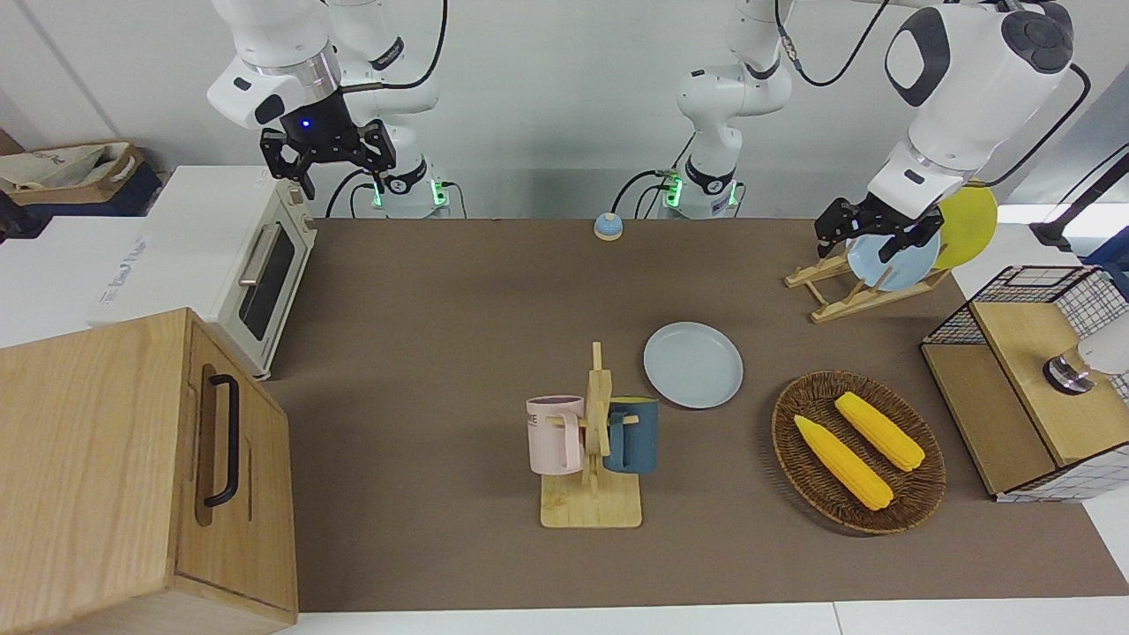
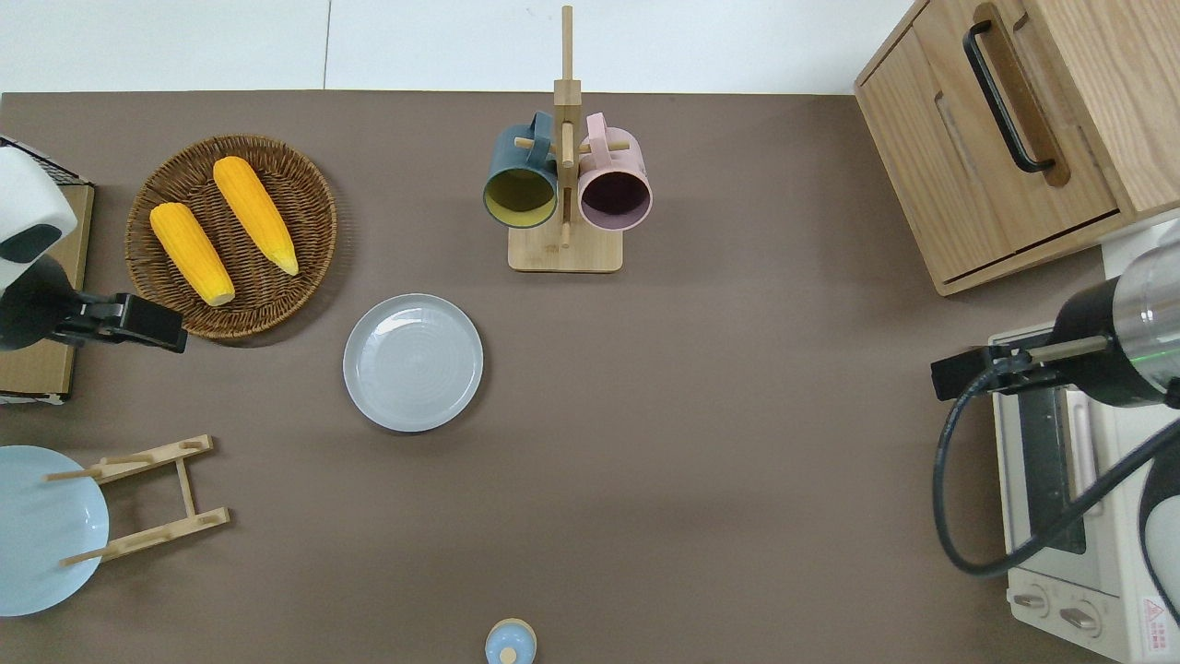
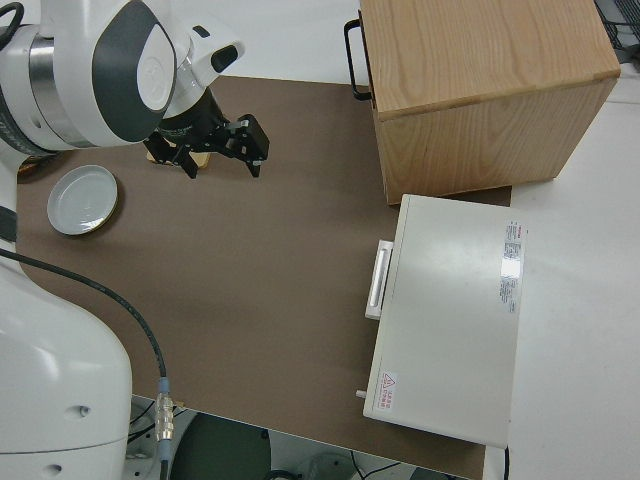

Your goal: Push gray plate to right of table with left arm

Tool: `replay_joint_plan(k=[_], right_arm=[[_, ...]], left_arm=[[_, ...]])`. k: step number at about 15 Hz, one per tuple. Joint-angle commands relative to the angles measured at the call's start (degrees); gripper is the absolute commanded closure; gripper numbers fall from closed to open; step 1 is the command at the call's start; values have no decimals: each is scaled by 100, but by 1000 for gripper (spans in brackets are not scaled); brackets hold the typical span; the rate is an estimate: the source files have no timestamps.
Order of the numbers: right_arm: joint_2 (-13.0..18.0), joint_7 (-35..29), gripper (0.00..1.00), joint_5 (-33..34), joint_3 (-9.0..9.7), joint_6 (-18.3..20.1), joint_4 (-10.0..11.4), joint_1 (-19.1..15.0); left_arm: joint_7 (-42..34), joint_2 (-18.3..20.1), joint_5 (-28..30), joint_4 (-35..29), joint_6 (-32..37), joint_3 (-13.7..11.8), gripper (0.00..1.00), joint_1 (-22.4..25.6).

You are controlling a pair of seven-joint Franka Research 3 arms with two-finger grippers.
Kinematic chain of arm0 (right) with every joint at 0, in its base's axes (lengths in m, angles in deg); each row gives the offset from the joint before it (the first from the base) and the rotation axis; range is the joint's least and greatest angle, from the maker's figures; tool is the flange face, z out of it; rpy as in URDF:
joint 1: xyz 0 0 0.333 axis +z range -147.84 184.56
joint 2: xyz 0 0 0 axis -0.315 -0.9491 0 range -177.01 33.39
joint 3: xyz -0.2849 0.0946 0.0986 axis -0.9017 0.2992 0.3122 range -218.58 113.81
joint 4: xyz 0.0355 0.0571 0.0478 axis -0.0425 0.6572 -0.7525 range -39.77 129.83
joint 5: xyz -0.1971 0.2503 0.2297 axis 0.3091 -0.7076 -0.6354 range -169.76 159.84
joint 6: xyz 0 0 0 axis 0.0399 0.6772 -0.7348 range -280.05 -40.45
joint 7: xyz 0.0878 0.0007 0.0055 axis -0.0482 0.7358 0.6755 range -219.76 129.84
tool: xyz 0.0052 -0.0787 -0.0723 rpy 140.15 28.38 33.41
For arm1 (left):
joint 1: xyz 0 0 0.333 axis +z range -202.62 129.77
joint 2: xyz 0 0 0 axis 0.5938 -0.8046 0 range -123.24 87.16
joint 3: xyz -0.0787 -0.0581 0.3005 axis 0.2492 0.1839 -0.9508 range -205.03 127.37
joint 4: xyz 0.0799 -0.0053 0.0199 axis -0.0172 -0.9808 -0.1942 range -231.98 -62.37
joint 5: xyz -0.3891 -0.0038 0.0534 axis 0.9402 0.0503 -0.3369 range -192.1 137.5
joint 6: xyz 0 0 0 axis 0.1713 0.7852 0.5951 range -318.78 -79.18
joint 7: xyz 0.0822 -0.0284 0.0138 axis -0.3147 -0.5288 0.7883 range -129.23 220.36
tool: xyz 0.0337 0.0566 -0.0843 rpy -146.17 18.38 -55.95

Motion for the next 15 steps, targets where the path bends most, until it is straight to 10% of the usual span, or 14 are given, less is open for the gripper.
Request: replay_joint_plan(k=[1,15], right_arm=[[36,1,17,-59,85,69,-22,-116],[36,1,17,-59,85,69,-22,-116]], left_arm=[[15,39,-19,-185,-11,15,0,61],[402,153,16,-501,122,24,2,79]])
